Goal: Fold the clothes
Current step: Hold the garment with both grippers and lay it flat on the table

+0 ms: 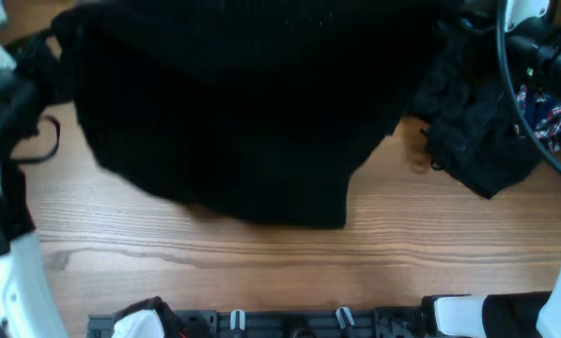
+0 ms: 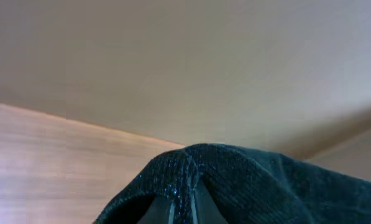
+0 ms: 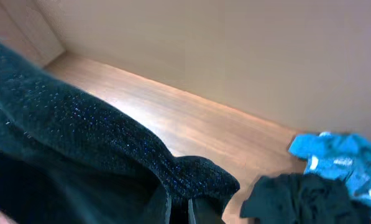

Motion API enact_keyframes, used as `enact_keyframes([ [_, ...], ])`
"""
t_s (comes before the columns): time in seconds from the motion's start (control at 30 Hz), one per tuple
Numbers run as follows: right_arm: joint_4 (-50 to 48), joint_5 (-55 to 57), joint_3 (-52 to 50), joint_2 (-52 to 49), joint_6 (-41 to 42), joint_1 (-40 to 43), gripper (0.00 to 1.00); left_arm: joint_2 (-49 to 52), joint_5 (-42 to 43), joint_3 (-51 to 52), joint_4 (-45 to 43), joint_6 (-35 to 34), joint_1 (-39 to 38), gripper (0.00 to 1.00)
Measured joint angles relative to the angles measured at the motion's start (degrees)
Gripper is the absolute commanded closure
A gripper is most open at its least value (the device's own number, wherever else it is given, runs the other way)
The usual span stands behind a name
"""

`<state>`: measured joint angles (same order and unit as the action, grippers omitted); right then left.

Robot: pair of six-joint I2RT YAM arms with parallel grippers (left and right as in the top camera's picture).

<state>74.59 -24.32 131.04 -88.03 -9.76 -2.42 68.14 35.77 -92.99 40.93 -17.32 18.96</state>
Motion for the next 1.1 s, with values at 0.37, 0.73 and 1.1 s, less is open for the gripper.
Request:
enact_keyframes([
  [0.37,9.9,1.0,0.1,8.4,1.4,0.0,0.96,-2.8,-7.1,-0.2,15.7,3.5,-0.3,0.96],
  [0.73,12.4,0.9,0.1,-1.9,1.3,-0.1,0.96,2.1,-11.5,-0.2,18.2,5.3,-0.5,0.96],
  [1.1,4.1,-0.3,0.1,-12.2,0.2,-0.5,0.96,13.7,-11.9,-0.2,12.8,5.9,-1.2,0.96],
])
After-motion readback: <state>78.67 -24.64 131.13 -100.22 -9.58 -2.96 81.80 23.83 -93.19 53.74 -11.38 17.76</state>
